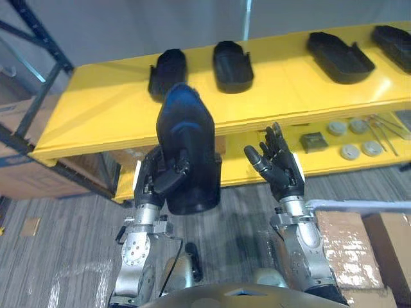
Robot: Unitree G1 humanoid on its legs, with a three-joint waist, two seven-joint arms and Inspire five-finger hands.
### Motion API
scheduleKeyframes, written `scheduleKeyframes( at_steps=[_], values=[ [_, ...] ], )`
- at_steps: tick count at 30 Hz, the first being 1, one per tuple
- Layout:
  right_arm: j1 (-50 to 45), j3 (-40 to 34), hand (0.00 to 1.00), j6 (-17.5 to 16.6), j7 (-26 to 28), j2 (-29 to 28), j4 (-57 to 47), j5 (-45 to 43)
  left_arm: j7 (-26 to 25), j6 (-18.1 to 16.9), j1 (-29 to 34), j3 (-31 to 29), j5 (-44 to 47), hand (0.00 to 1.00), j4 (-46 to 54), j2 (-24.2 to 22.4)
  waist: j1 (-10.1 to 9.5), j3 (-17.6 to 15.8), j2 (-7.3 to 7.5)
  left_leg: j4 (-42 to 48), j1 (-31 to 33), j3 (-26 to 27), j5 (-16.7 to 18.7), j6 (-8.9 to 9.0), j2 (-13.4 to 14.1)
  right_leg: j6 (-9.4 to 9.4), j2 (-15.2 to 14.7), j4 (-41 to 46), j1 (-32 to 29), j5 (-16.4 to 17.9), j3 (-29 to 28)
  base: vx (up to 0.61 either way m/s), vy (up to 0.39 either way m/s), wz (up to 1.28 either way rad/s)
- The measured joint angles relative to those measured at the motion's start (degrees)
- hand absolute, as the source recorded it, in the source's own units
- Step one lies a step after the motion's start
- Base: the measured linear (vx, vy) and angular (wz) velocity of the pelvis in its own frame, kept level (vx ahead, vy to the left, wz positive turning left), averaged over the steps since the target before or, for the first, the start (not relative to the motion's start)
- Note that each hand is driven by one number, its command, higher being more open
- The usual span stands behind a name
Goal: Walk over and take three plastic housings, then place them on the shelf
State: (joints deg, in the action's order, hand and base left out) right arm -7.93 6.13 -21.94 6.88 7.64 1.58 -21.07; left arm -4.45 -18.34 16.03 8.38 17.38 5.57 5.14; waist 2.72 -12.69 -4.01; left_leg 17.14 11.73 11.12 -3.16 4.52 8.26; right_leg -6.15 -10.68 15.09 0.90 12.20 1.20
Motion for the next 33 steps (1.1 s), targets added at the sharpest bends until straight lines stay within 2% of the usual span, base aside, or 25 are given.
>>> scheduleKeyframes(
  at_steps=[1,2,4,5,6,7,8,9,10,11,13,14,15,16,17,18,19,20,21,22,24,27,30,31,33],
  values=[
    [0.10,-0.27,1.00,0.07,0.46,0.12,-0.10,-0.15,-0.45,0.00,-0.07,0.06,-0.02,0.00,0.09,-0.61,0.57,-1.55,2.37,2.27,0.80,-1.46,-0.55,-0.90,-1.06,-0.79,-2.23,1.78,-0.37,-0.11,-0.90,0.02,0.032,-0.47],
    [0.02,-0.21,1.00,0.13,0.68,0.26,-0.16,-0.16,-0.72,-0.08,0.42,0.35,-0.02,0.00,0.16,-1.01,0.14,-1.87,2.89,4.40,0.50,-2.48,-0.15,-1.37,0.71,-0.85,-2.65,2.45,-0.34,-0.12,-2.41,0.00,0.022,-0.55],
    [-0.24,-0.07,1.00,0.06,1.06,0.37,-2.32,-1.19,-1.04,-0.13,0.51,1.83,-0.10,0.00,0.20,-1.11,0.34,-2.45,3.99,4.59,-0.90,-5.87,-0.94,-0.06,5.11,-2.02,-4.31,4.48,-0.43,1.10,-5.08,0.00,0.066,-0.54],
    [0.02,0.08,1.00,-0.11,1.28,0.40,-2.82,-1.85,-1.05,-0.16,0.36,2.23,-0.21,0.00,0.20,-1.23,0.33,-2.33,3.76,4.55,-1.39,-7.00,-1.09,0.18,5.87,-2.71,-4.99,5.45,-0.90,1.68,-5.90,0.01,0.200,-0.55],
    [0.94,0.40,1.00,-0.49,1.60,0.50,-3.14,-2.32,-1.19,-0.27,0.22,2.57,-1.36,0.00,0.20,-1.54,0.26,-2.13,3.42,5.01,-2.52,-8.71,-0.93,0.33,6.31,-4.41,-6.40,7.23,-2.15,3.09,-7.92,0.00,0.329,-0.53],
    [1.49,0.47,1.00,-1.24,1.53,0.75,-3.06,-2.46,-1.03,-0.36,0.18,2.77,-2.52,0.00,0.20,-1.96,0.40,-1.19,1.80,5.86,-3.08,-9.45,0.25,1.05,6.23,-5.84,-7.35,7.99,-3.10,4.00,-9.22,0.00,0.385,-0.43],
    [1.50,0.47,1.00,-1.30,1.49,0.76,-3.06,-2.46,-1.00,-0.36,0.18,2.80,-2.52,0.00,0.20,-1.99,0.41,-1.13,1.70,5.85,-3.13,-9.46,0.36,1.05,6.23,-5.93,-7.40,7.99,-3.14,4.03,-9.30,-0.01,0.497,-0.14],
    [1.04,0.52,1.00,-2.46,-0.22,0.03,-2.95,-2.44,-0.67,-0.38,-0.58,2.95,-2.51,0.00,0.29,-2.06,0.46,-0.13,0.11,5.46,-4.25,-8.20,9.32,5.75,5.82,-7.79,-9.17,6.62,-3.02,3.50,-9.21,0.00,0.535,0.15],
    [0.46,0.46,1.00,-2.86,-1.52,-1.64,-2.22,-2.44,-0.11,-0.37,-1.90,2.55,-2.38,0.00,0.01,-1.57,0.37,-0.58,1.13,6.78,-3.93,-7.03,12.66,8.70,4.16,-8.70,-11.18,4.76,-1.42,1.07,-9.02,0.00,0.533,0.09],
    [0.04,0.82,1.00,-2.83,-2.18,-2.47,-1.54,-2.43,0.27,-0.34,-2.11,2.11,-2.12,0.00,-0.41,-1.40,-0.32,-0.92,1.77,7.57,-3.84,-6.47,13.36,7.76,3.24,-8.42,-11.90,4.29,-1.70,-1.71,-8.84,-0.03,0.525,-0.06],
    [-2.93,3.30,1.00,-2.85,-3.63,-5.42,-1.21,-2.35,0.92,-0.13,-1.21,0.08,-2.33,0.00,-0.82,0.31,-2.00,-0.74,2.15,8.23,-3.90,-4.60,15.03,5.15,3.11,-5.38,-11.93,0.56,-2.05,-15.02,-5.85,-0.04,0.646,-0.32],
    [-3.10,3.82,1.00,-2.84,-3.71,-6.03,-1.20,-2.32,0.91,-0.13,-1.19,-0.48,-2.51,0.00,-0.82,0.72,-2.48,-0.62,2.44,7.67,-4.28,-3.50,14.99,4.25,2.99,-4.02,-12.11,-0.57,-2.40,-18.25,-4.72,0.01,0.592,-0.48],
    [-2.73,4.68,1.00,-2.84,-3.59,-6.90,-1.20,-2.16,0.92,-0.14,-0.74,-1.87,-2.58,0.00,-0.30,1.89,-2.96,-0.02,2.99,5.33,-5.19,-1.19,14.31,2.14,2.94,-1.73,-12.20,-1.88,-3.27,-21.42,-1.08,0.03,0.348,-0.42],
    [-2.37,4.83,1.00,-2.86,-3.48,-7.56,-1.48,-1.56,0.64,-0.13,-0.78,-3.93,-2.62,0.00,0.10,2.76,-2.30,0.44,3.57,2.61,-5.81,-0.50,12.86,0.69,2.31,-2.40,-9.80,1.00,-3.85,-18.09,1.67,0.05,0.285,-0.35],
    [-2.37,4.83,1.00,-2.86,-3.49,-7.49,-1.79,-1.50,0.47,-0.13,-0.85,-4.90,-2.48,0.00,0.40,2.84,-2.26,0.64,3.84,1.21,-6.39,-0.24,12.04,0.49,2.07,-3.36,-8.16,1.62,-3.81,-15.83,2.96,0.06,0.200,-0.19],
    [-2.44,4.45,1.00,-2.87,-3.55,-7.28,-2.55,-1.09,-0.49,-0.15,-1.01,-6.31,-2.23,0.00,1.58,2.82,-2.28,1.02,4.09,-0.87,-6.97,0.34,11.04,-0.13,1.70,-4.04,-4.61,1.69,-3.58,-11.81,5.49,0.06,0.183,-0.21],
    [-2.51,3.73,1.00,-2.90,-3.69,-7.29,-3.06,-0.63,-1.76,-0.21,-1.83,-6.88,-2.19,0.00,2.59,2.77,-2.28,1.33,4.48,-2.71,-7.33,0.78,9.94,-0.70,0.86,-3.33,-1.73,0.70,-3.24,-8.71,7.54,0.05,0.172,-0.15],
    [-2.51,3.18,1.00,-2.90,-3.74,-7.29,-3.09,-0.46,-2.30,-0.23,-2.46,-6.98,-2.18,0.00,2.92,2.63,-2.24,1.53,4.67,-3.58,-7.37,0.91,9.32,-1.08,0.20,-2.70,-0.58,-0.69,-2.85,-7.72,8.39,0.03,0.138,-0.05],
    [-2.41,2.13,1.00,-2.87,-3.78,-7.18,-3.11,0.27,-3.39,-0.24,-3.34,-6.93,-2.19,0.00,4.16,1.96,-2.18,2.01,5.34,-4.60,-7.23,1.30,8.59,-1.50,-0.97,-1.36,0.96,-4.67,-1.57,-7.19,9.81,0.02,0.086,-0.03],
    [-2.38,1.77,1.00,-2.86,-3.78,-7.05,-3.10,0.45,-3.92,-0.33,-3.38,-6.86,-2.19,0.00,5.04,1.40,-2.24,1.98,5.27,-4.63,-7.13,1.68,8.50,-1.64,-1.56,-0.87,0.98,-6.57,-0.90,-7.24,10.30,0.00,0.090,-0.12],
    [-2.52,0.73,1.00,-2.77,-4.03,-6.13,-2.61,0.97,-6.64,-0.50,-2.51,-5.89,-2.48,0.00,9.00,-1.06,-2.12,2.09,3.53,-4.69,-6.80,2.24,8.39,-1.84,-2.16,-0.46,1.00,-10.83,0.40,-9.55,9.63,-0.02,0.083,-0.12],
    [-2.32,0.10,1.00,-2.66,-4.05,-4.97,-2.46,2.75,-8.31,-2.77,-2.46,-4.56,-3.59,0.00,12.52,-2.08,-2.15,2.25,3.28,-4.77,-6.21,2.03,8.24,-1.71,-1.84,-0.22,1.55,-11.65,0.27,-9.87,9.87,-0.04,-0.009,0.01],
    [-2.31,-0.26,1.00,-2.66,-3.84,-3.37,-2.66,2.62,-9.05,-4.50,-2.38,-4.55,-4.53,0.00,13.48,-2.01,-2.42,2.45,2.69,-3.57,-5.78,1.77,8.71,-1.36,-0.93,1.41,2.25,-10.60,0.15,-8.28,10.31,-0.03,-0.054,0.04],
    [-2.37,-0.07,1.00,-2.65,-3.72,-2.91,-3.05,2.63,-9.64,-4.83,-2.14,-4.81,-4.49,0.00,13.44,-2.02,-2.55,2.24,2.21,-0.73,-5.13,1.48,9.55,-0.99,0.27,2.34,2.84,-9.54,0.19,-7.08,10.14,-0.02,-0.041,0.00],
    [-2.32,0.21,1.00,-2.65,-3.53,-2.70,-3.91,2.73,-11.80,-5.19,-1.83,-5.41,-4.53,0.00,12.57,-2.22,-2.75,1.64,1.99,10.46,-1.05,-1.29,9.86,-0.73,1.94,2.51,2.98,-8.14,1.19,-6.09,9.55,-0.03,-0.028,-0.08]
  ],
)
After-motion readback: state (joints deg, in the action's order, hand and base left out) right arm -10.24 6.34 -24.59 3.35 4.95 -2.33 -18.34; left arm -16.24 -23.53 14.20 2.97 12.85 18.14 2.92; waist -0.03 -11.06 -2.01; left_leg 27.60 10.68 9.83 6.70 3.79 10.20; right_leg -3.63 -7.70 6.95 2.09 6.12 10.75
